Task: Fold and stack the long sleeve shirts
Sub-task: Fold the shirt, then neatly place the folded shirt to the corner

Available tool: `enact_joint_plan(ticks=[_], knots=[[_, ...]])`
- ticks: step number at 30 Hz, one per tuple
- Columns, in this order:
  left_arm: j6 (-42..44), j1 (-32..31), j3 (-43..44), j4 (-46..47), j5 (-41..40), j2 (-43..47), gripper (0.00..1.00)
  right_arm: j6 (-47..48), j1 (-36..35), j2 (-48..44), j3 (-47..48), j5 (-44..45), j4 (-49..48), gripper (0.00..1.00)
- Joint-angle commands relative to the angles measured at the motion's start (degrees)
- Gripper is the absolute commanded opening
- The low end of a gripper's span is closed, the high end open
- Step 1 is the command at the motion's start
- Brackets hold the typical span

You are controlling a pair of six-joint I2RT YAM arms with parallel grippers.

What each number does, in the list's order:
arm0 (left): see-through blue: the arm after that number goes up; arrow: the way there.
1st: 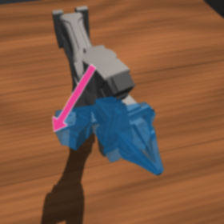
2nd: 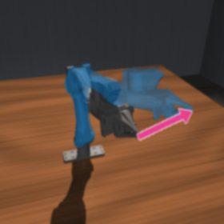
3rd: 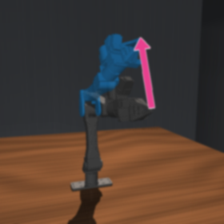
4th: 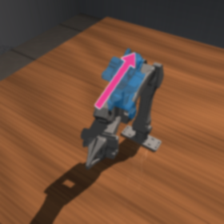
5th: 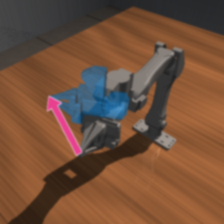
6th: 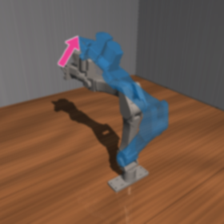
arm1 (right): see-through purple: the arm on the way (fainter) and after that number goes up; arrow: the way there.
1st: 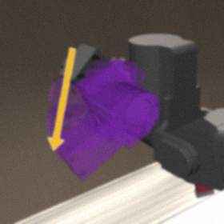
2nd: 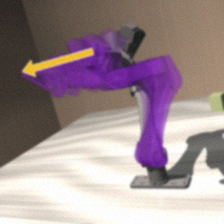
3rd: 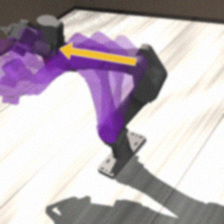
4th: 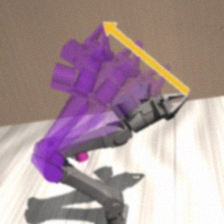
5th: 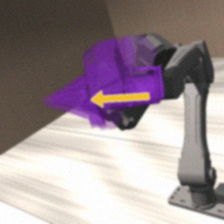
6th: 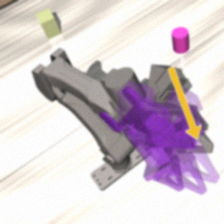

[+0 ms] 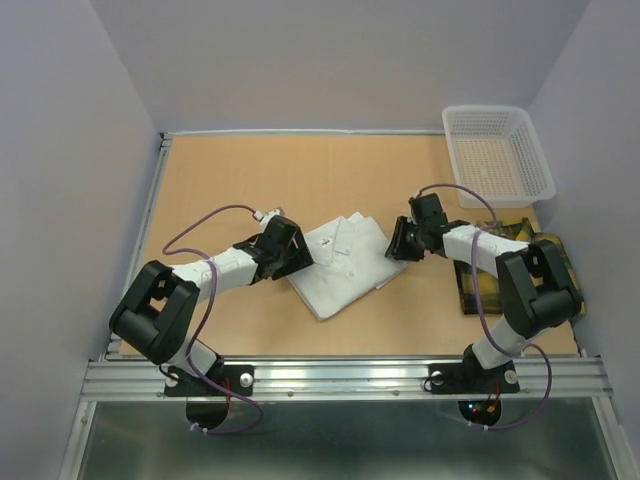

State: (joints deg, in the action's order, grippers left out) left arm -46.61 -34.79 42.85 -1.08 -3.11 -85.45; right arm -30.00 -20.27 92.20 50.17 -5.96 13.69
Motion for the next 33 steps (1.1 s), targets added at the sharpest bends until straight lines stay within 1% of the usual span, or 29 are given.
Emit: enact_joint_plan(ticks=[1, 5, 9, 10, 11, 13, 14, 15, 19, 20, 22, 23, 26, 27, 28, 29, 30, 32, 33], knots=[[-0.9, 0.0, -2.9, 0.8, -1.8, 1.3, 0.75, -2.3, 1.0, -0.4, -2.8, -1.5, -3.9, 0.38], [0.6, 0.1, -2.0, 0.0, -2.9, 1.5, 0.75, -3.8, 1.9, -4.3, -4.0, 0.7, -3.8, 0.38], [6.6, 0.1, 0.7, -1.6, -4.4, 3.9, 0.80, -7.0, 2.2, -12.8, -6.8, 3.0, -3.7, 0.41], [8.0, 0.0, 1.5, -1.7, -4.4, 4.6, 0.82, -7.7, 2.3, -14.2, -7.7, 3.1, -3.6, 0.56], [9.8, 0.0, 2.0, -1.8, -4.4, 5.4, 0.83, -8.6, 2.3, -15.5, -8.4, 3.1, -3.5, 0.59], [15.3, -0.5, 2.7, -1.9, -4.4, 6.9, 0.86, -11.1, 2.3, -17.7, -11.0, 2.5, -3.3, 0.72], [17.0, -1.5, 3.4, -2.3, -4.5, 8.4, 0.88, -12.9, 2.3, -19.4, -11.8, 2.3, -3.5, 0.77], [20.1, -2.0, 3.7, -2.3, -4.6, 9.1, 0.88, -13.5, 2.3, -20.2, -12.5, 1.7, -3.3, 0.77], [25.2, -5.7, 4.1, -2.4, -4.6, 12.1, 0.88, -15.5, 2.3, -22.9, -15.9, 0.6, -3.2, 0.77], [25.8, -7.0, 4.0, -2.4, -4.9, 12.1, 0.88, -16.0, 2.3, -24.1, -16.3, 0.9, -3.1, 0.77], [25.9, -7.7, 3.7, -2.5, -5.4, 12.1, 0.89, -16.1, 2.4, -25.8, -17.0, 2.9, -2.8, 0.77], [24.6, -7.8, 3.4, -2.7, -5.6, 12.1, 0.88, -14.9, 2.4, -27.5, -17.1, 5.7, -1.8, 0.78], [22.8, -7.8, 3.1, -3.0, -6.8, 12.1, 0.88, -10.6, 2.4, -28.3, -14.5, 13.2, 2.6, 0.79], [22.1, -7.8, 3.2, -3.1, -7.4, 11.9, 0.89, -9.5, 2.4, -28.0, -13.2, 15.8, 6.1, 0.80], [21.7, -7.8, 3.6, -3.4, -8.1, 10.8, 0.89, -8.4, 2.4, -26.9, -10.6, 20.9, 8.0, 0.80], [21.5, -7.8, 5.1, -4.3, -8.1, 10.0, 0.89, -7.0, 2.4, -26.1, -9.2, 23.5, 11.3, 0.80], [20.6, -7.8, 6.0, -4.5, -7.2, 9.2, 0.89, -6.4, 2.4, -25.4, -7.0, 28.3, 12.7, 0.80], [19.5, -7.8, 8.5, -3.4, -4.7, 6.6, 0.89, -5.1, 2.6, -22.9, -4.8, 32.4, 16.6, 0.82], [18.9, -8.0, 9.3, -2.6, -2.2, 5.7, 0.88, -5.2, 2.7, -22.0, -3.9, 34.4, 18.0, 0.85]])
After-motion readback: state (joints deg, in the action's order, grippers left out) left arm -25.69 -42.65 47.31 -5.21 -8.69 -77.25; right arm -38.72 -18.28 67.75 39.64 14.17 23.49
